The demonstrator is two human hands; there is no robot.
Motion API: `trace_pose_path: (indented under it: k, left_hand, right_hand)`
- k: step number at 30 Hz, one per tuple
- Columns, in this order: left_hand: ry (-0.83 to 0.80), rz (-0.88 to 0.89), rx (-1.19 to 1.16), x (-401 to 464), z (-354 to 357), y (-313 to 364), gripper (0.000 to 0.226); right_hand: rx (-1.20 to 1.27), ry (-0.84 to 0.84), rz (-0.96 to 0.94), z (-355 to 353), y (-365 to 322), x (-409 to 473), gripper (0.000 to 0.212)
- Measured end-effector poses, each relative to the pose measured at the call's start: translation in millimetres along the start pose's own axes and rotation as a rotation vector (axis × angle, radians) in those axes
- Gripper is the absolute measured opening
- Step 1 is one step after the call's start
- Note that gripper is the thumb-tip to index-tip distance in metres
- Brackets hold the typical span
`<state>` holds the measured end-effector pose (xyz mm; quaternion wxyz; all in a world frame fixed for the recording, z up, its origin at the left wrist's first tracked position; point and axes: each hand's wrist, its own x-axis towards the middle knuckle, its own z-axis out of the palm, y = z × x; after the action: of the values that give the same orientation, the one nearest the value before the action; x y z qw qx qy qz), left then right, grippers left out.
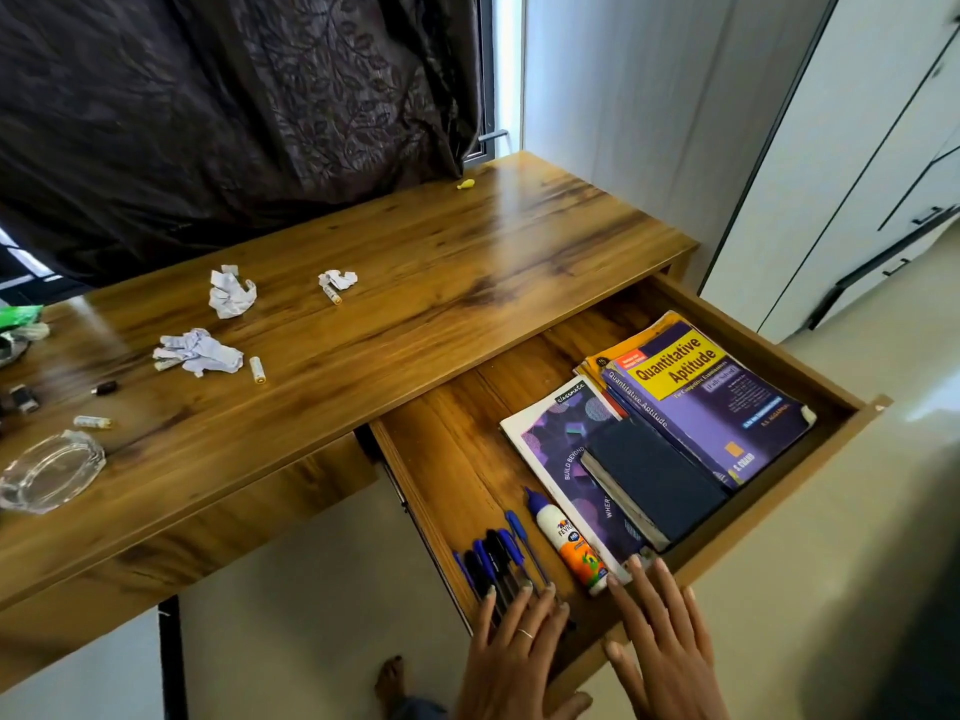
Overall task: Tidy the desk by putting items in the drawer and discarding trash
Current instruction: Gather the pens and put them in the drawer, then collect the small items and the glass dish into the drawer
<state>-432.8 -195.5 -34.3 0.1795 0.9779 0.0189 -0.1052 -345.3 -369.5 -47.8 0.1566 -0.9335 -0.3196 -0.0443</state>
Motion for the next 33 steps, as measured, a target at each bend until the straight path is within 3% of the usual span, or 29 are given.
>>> trace_pose_path:
  k: [5, 13, 24, 29, 33]
  left_hand:
    - [0.087, 0.020, 0.121, 6.2, -1.9, -2.6, 0.070]
    - [0.144, -0.169, 0.142, 17.5, -17.5, -25.4, 0.085]
    - [0.166, -0.378, 0.119, 59.7, -61.5, -89.4, 0.105]
    - [0.274, -0.422, 0.137, 79.4, -83.9, -128.1, 0.118]
    - [0.284, -0.443, 0.131, 94.0, -100.6, -153.2, 0.117]
  right_hand:
    - [-0.010, 0.004, 0.004, 9.8, 0.8, -2.8, 0.060]
    - [-0.044, -0.109, -0.005, 26.3, -6.2, 35.3, 0.061]
    - [-0.099, -0.159, -0.057, 47.5, -37.8, 129.3, 0.068]
    - [-0.102, -0.140, -0.086, 51.1, -58.8, 180.1, 0.068]
    - [-0.135, -0.126, -0.188, 50.1, -70.4, 221.2, 0.073]
